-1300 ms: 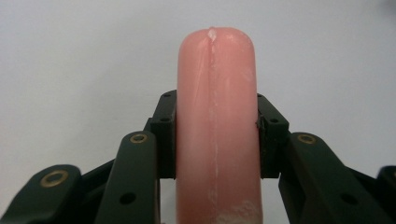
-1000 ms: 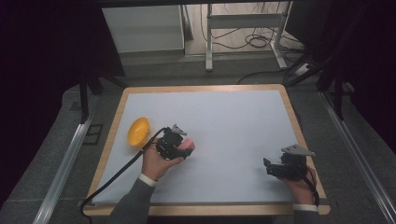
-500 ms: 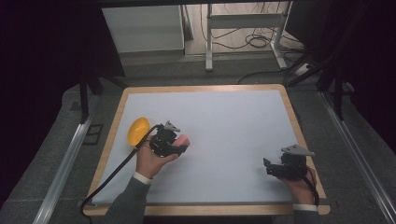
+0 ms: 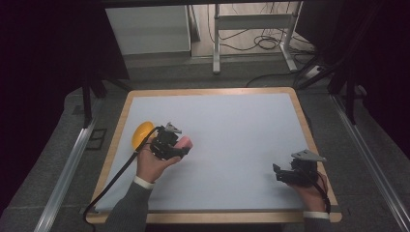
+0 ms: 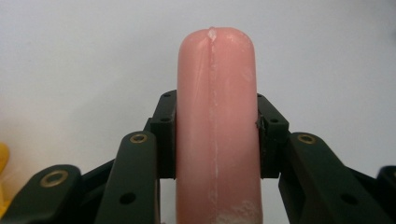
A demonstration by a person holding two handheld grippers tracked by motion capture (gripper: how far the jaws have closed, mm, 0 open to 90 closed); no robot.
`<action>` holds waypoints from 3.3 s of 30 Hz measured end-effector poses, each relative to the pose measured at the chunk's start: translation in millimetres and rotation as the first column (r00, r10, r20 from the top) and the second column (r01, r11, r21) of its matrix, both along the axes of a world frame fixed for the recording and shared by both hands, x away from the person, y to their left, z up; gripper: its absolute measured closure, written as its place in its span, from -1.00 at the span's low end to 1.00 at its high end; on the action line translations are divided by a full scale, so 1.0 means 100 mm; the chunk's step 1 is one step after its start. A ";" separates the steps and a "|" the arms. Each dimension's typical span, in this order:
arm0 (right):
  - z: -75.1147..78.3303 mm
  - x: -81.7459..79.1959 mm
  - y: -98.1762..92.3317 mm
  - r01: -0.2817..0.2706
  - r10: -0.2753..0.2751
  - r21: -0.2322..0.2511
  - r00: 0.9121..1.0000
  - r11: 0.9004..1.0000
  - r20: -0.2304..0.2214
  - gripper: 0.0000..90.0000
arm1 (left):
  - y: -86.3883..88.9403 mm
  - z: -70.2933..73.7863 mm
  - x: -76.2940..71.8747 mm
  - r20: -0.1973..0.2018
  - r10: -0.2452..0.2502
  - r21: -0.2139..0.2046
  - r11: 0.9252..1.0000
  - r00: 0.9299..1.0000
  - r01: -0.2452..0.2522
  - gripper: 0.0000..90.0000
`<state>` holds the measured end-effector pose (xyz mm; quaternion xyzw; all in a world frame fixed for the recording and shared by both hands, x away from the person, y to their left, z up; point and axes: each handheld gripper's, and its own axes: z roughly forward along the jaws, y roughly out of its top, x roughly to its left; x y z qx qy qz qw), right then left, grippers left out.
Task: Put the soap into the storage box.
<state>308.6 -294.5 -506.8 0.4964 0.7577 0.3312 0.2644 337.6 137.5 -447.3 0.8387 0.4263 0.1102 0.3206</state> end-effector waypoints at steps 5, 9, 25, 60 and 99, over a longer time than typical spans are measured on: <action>-0.01 0.00 0.01 -0.003 0.003 -0.003 1.000 1.000 0.000 -0.81 | 0.06 0.03 0.00 0.014 0.019 -0.007 1.000 1.000 -0.019 0.34; 0.00 0.00 0.01 -0.003 0.003 -0.002 1.000 1.000 0.000 -0.81 | 0.10 0.04 0.00 0.016 0.027 -0.008 1.000 1.000 -0.027 0.34; 0.00 0.00 0.00 -0.002 0.002 -0.001 1.000 1.000 0.001 -0.81 | 0.26 0.08 0.04 0.031 0.060 -0.009 0.998 0.998 -0.060 0.34; -0.01 0.00 0.01 -0.002 0.002 -0.008 1.000 1.000 -0.001 -0.81 | 0.49 0.09 0.20 0.031 0.124 -0.015 0.992 0.992 -0.124 0.34; -0.02 0.01 0.02 -0.002 0.002 -0.011 1.000 1.000 -0.005 -0.81 | 0.73 0.15 0.33 0.039 0.196 -0.020 0.980 0.980 -0.196 0.34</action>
